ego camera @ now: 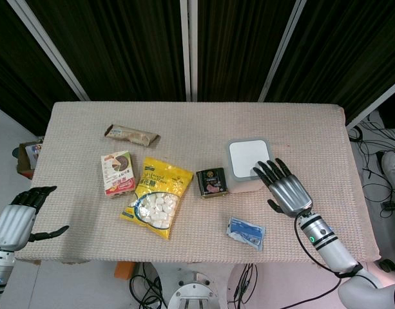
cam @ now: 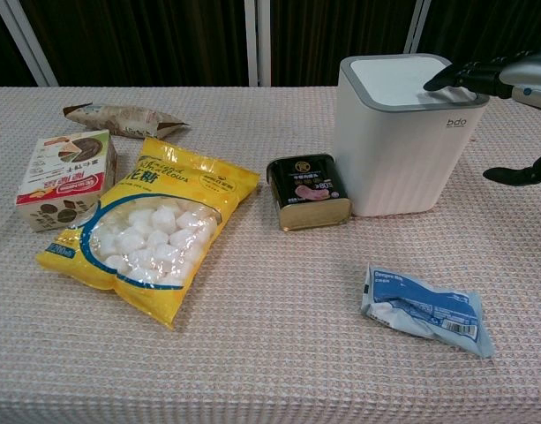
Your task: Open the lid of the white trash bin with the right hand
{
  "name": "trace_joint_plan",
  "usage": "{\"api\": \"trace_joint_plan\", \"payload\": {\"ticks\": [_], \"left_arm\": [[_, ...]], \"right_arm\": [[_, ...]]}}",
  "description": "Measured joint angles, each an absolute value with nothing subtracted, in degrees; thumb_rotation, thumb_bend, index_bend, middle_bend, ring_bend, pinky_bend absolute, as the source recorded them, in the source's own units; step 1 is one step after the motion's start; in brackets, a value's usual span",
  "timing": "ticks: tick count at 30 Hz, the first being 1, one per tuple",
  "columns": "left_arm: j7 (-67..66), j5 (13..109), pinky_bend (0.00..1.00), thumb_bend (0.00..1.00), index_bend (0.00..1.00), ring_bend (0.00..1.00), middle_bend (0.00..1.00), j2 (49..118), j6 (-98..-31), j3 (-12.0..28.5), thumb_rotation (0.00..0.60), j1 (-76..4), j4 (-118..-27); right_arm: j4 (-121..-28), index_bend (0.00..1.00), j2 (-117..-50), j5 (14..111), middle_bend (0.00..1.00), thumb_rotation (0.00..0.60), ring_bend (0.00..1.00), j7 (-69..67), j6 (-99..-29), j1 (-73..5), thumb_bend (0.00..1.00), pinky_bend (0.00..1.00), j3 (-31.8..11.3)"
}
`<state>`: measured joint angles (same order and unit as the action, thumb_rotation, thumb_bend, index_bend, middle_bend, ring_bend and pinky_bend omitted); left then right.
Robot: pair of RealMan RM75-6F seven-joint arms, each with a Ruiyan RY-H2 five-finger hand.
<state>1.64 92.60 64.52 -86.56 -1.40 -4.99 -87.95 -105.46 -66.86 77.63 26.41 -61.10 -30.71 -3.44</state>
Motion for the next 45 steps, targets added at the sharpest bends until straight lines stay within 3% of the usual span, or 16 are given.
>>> {"api": "trace_joint_plan", "payload": {"ticks": [17,24,45], "left_arm": [[1.45,92.94,0.26,0.0,0.17,0.18,0.22,64.4,-86.66,-1.41,0.31,-5.13,-88.22],[1.7,93.04,0.26,0.0,0.17,0.18,0.22,64.53,-86.79,-1.46,0.31,-5.08,-87.94],[1.9,92.77,0.26,0.0,0.17,0.18,0.22,64.65,-86.37,-1.41,0.309,-5.25,-87.59]], "right_arm": [[-104.98,0.03,-67.49,78.3,0.0,0.6,0.0,26.69,-62.59,-30.36,0.26,0.0,-3.58],[-103.63,0.12,-68.74,80.63,0.0,0.6,0.0,25.89,-64.84,-29.62,0.26,0.0,-3.62],[-101.47,0.27,-70.21,79.19,0.0,0.6,0.0,25.75,-62.38,-30.04,0.26,0.0,-3.17]]}}
